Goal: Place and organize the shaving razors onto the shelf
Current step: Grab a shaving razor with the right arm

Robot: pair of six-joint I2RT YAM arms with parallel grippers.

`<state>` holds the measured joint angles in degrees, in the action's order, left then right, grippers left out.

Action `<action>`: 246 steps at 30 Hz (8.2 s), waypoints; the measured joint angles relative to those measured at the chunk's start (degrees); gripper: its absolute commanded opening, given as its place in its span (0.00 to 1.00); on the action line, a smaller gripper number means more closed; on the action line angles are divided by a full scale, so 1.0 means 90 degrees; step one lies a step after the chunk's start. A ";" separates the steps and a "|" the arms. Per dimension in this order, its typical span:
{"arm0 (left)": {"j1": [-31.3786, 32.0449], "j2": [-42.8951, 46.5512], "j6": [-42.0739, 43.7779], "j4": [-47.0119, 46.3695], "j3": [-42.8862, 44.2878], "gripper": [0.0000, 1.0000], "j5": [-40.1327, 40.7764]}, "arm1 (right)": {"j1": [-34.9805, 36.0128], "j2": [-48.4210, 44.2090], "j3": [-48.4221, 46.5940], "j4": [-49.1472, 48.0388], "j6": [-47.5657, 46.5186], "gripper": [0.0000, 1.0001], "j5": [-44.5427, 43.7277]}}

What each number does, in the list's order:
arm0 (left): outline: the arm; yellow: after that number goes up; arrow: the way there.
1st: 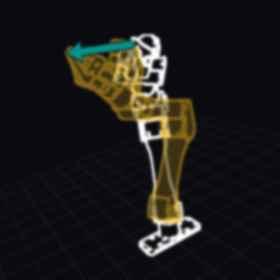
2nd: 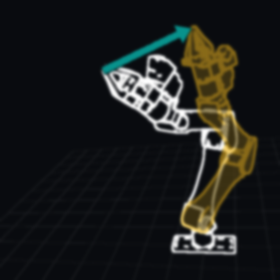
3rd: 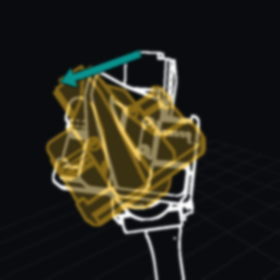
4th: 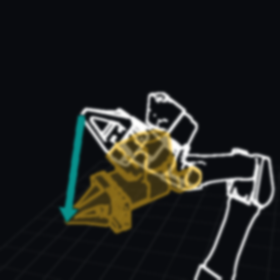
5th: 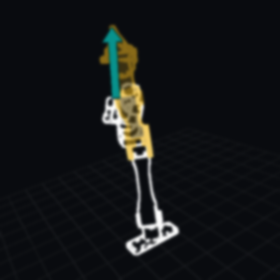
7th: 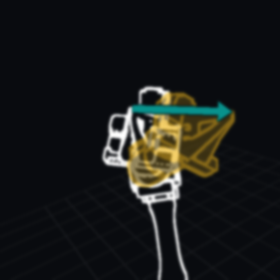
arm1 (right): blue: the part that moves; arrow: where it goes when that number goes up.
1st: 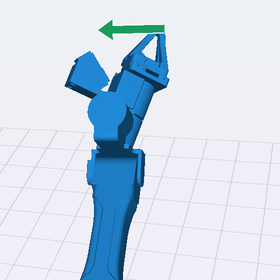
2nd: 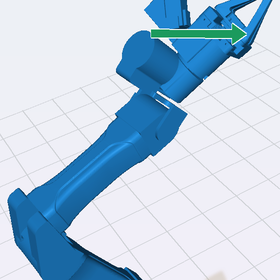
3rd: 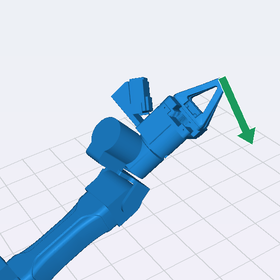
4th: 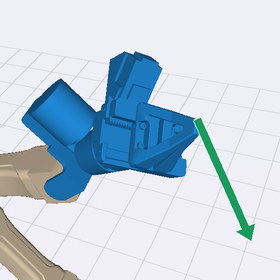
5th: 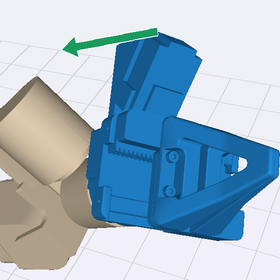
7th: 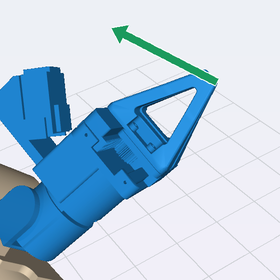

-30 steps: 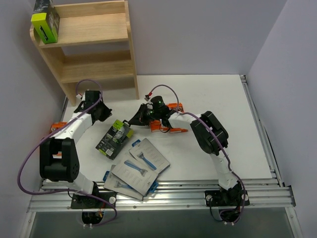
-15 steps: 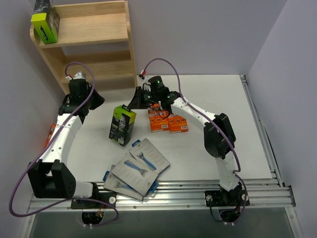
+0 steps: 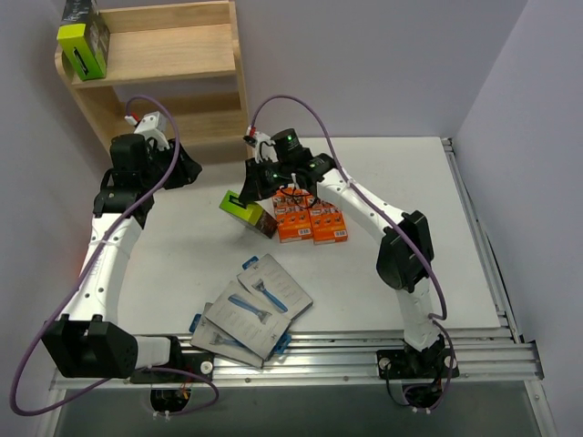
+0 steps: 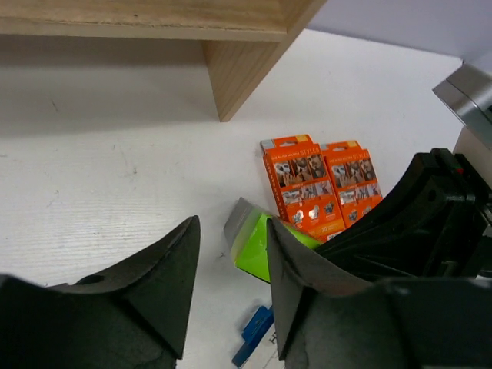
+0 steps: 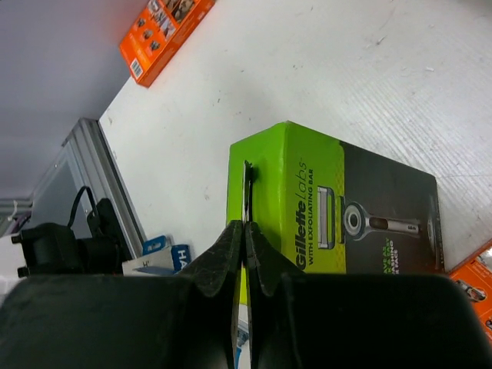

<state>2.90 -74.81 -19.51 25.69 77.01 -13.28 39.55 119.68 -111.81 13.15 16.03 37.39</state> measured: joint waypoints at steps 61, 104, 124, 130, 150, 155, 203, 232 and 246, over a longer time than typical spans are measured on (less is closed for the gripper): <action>0.1707 -0.1678 0.6817 0.2195 0.0517 0.66 -0.3371 | -0.0940 -0.0787 0.1586 -0.0423 -0.0937 0.00 0.2123; 0.2727 -0.0889 0.7939 0.1545 -0.0078 0.56 -0.1418 | -0.1010 -0.0923 0.1807 -0.0236 -0.1494 0.00 0.2897; 0.2771 -0.1265 0.8053 0.1081 0.0107 0.90 -0.1627 | -0.1013 -0.0954 0.1838 -0.0012 -0.1702 0.00 0.3021; 0.2883 -0.1426 0.8085 0.1212 0.0267 0.89 -0.1838 | -0.1018 -0.0954 0.1836 0.0005 -0.1797 0.00 0.3065; 0.3043 -0.1576 0.8075 0.1843 0.0440 0.89 -0.2055 | -0.1161 -0.0959 0.1836 0.0170 -0.1960 0.00 0.3237; 0.3050 -0.1540 0.8072 0.1931 0.0427 0.89 -0.2006 | -0.1163 -0.0959 0.1834 0.0255 -0.1989 0.00 0.3283; 0.3060 -0.1892 0.7837 0.1911 0.0709 0.36 -0.2025 | -0.1469 -0.4731 0.7140 -0.3701 -0.0233 0.98 0.0277; 0.3048 -0.1846 0.7728 0.1882 0.0690 0.37 -0.1741 | -0.0427 -0.3004 0.6868 -0.5588 -0.1015 0.99 -0.0709; 0.2997 -0.1836 0.7711 0.1666 0.0748 0.73 -0.1467 | -0.0413 -0.2628 0.6725 -0.6020 -0.1200 0.00 -0.0493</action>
<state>29.87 -91.33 49.89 40.69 83.74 -26.48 35.83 96.03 -51.29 -41.04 5.23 32.95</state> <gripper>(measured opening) 0.693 0.567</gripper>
